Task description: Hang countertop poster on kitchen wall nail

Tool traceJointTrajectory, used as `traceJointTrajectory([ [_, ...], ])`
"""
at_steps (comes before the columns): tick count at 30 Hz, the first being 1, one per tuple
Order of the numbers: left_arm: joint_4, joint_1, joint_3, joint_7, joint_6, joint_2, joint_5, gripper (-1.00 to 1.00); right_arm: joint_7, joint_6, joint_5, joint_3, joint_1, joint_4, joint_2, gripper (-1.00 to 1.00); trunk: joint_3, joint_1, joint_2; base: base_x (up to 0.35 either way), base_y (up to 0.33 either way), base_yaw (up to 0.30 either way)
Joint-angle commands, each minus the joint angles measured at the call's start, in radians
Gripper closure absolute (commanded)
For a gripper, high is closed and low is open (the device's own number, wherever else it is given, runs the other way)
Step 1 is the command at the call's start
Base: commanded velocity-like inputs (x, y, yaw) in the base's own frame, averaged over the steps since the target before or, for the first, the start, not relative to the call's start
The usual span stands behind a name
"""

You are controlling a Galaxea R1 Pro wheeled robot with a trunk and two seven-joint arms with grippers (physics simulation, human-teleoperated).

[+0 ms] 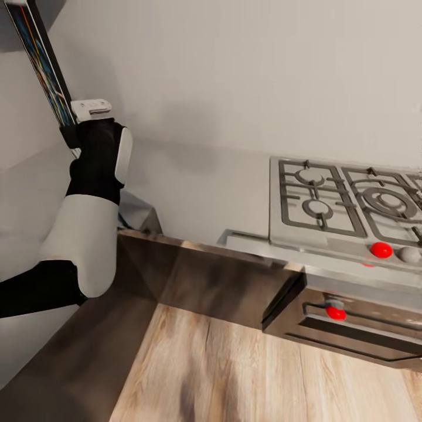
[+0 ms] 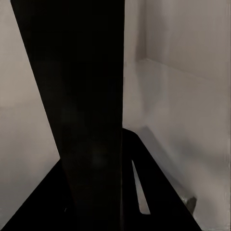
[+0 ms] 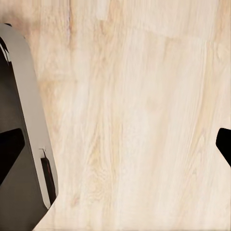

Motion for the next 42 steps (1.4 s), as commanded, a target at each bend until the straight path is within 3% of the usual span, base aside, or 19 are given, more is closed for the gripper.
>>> traceJointTrajectory([
  [1, -0.001, -0.001, 0.001, -0.005, 0.010, -0.001, -0.013, 1.00, 0.000, -0.001, 0.001, -0.003, 0.001, -0.002, 0.000, -1.00, -0.001, -0.001, 0.000, -0.266, 0.000, 0.000],
  [4, -0.002, -0.001, -0.005, -0.057, 0.022, -0.002, -0.012, 1.00, 0.000, -0.001, 0.001, -0.003, 0.001, -0.002, 0.000, -1.00, -0.001, -0.001, 0.000, -0.131, 0.000, 0.000],
  [5, -0.004, -0.001, -0.007, -0.096, 0.059, -0.003, -0.012, 1.00, 0.000, -0.001, 0.001, -0.003, 0.001, -0.002, 0.000, -1.00, -0.001, -0.001, 0.000, -0.045, 0.000, 0.000],
  [9, -0.034, -0.001, -0.007, -0.154, 0.102, -0.003, -0.011, 1.00, 0.000, -0.001, 0.001, -0.003, 0.001, -0.002, 0.000, -1.00, -0.001, -0.001, 0.000, -0.026, 0.000, 0.000],
  [10, -0.077, -0.001, -0.005, -0.243, 0.124, -0.002, -0.011, 1.00, 0.000, -0.001, 0.001, -0.003, 0.001, -0.001, 0.000, -1.00, -0.001, -0.001, 0.000, -0.008, 0.000, 0.000],
  [12, -0.102, -0.001, -0.006, -0.316, 0.149, -0.003, -0.011, 1.00, 0.000, -0.001, 0.001, -0.003, 0.001, -0.001, 0.000, -1.00, -0.001, -0.001, 0.000, -0.005, 0.000, 0.000],
  [20, -0.134, -0.001, -0.007, -0.492, 0.217, -0.006, -0.010, 1.00, 0.000, -0.001, 0.001, -0.002, 0.001, 0.000, 0.000, -1.00, -0.001, -0.001, 0.000, -0.043, 0.000, 0.000],
  [21, -0.137, -0.001, -0.007, -0.538, 0.221, -0.009, -0.010, 1.00, 0.000, -0.001, 0.001, -0.001, 0.001, 0.000, 0.000, -1.00, -0.001, -0.001, 0.000, -0.273, 0.000, 0.000],
  [28, -0.139, -0.001, -0.007, -0.620, 0.224, -0.030, -0.010, 1.00, 0.000, -0.001, 0.001, -0.002, 0.001, 0.000, -0.005, -1.00, -0.001, -0.001, 0.000, -0.314, 0.000, 0.000],
  [42, -0.167, 0.000, -0.041, -0.633, 0.233, -0.037, -0.010, 1.00, 0.000, 0.000, 0.001, -0.003, 0.000, 0.000, -0.006, -1.00, -0.001, -0.001, 0.000, -0.339, 0.000, 0.000],
])
